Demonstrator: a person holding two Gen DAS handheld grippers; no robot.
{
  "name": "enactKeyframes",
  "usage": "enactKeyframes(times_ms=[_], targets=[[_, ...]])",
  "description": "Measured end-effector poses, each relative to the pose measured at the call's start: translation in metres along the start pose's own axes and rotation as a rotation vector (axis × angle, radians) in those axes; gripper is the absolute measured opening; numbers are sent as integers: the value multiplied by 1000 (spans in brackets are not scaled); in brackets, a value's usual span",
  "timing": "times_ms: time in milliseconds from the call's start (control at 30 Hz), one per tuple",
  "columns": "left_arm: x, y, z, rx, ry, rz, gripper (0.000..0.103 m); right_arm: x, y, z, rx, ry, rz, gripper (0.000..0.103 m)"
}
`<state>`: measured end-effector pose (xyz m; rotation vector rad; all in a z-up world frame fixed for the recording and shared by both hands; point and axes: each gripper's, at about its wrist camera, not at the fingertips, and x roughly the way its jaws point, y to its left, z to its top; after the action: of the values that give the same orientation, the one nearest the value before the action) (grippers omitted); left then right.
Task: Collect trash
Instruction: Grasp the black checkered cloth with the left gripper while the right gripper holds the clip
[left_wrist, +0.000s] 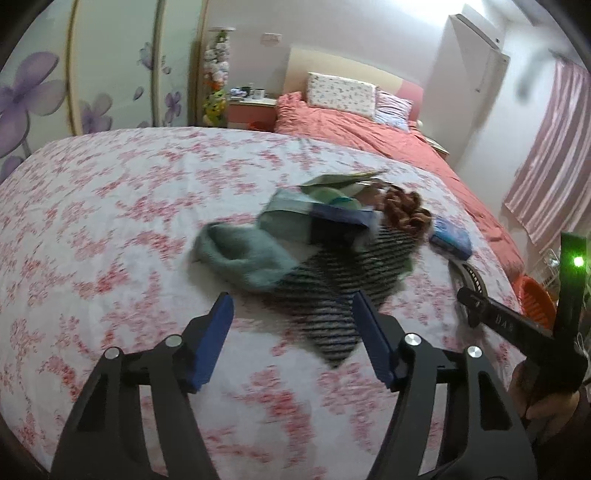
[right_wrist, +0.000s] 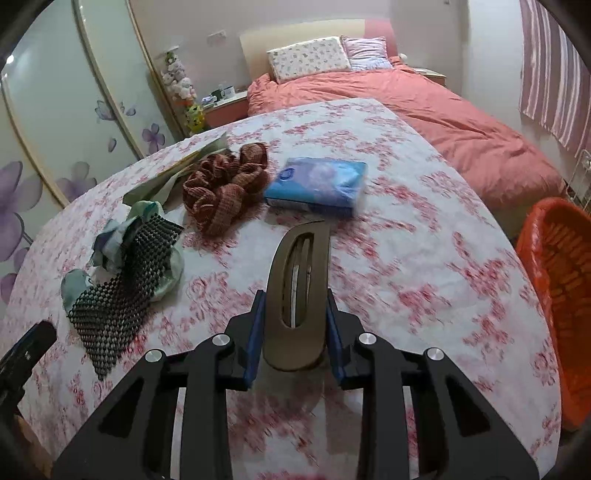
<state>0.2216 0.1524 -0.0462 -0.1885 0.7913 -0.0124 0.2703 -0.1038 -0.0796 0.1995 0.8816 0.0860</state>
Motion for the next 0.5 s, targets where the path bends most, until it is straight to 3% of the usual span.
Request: enactKeyframes(times_ms=[267,500], targets=[[37,-57,9,102,44,12,60,-15,-19,-6,21,-10,28,30],[67,-60,8,99,84,63,57,-16,-31,-9,35,-1,60,30]])
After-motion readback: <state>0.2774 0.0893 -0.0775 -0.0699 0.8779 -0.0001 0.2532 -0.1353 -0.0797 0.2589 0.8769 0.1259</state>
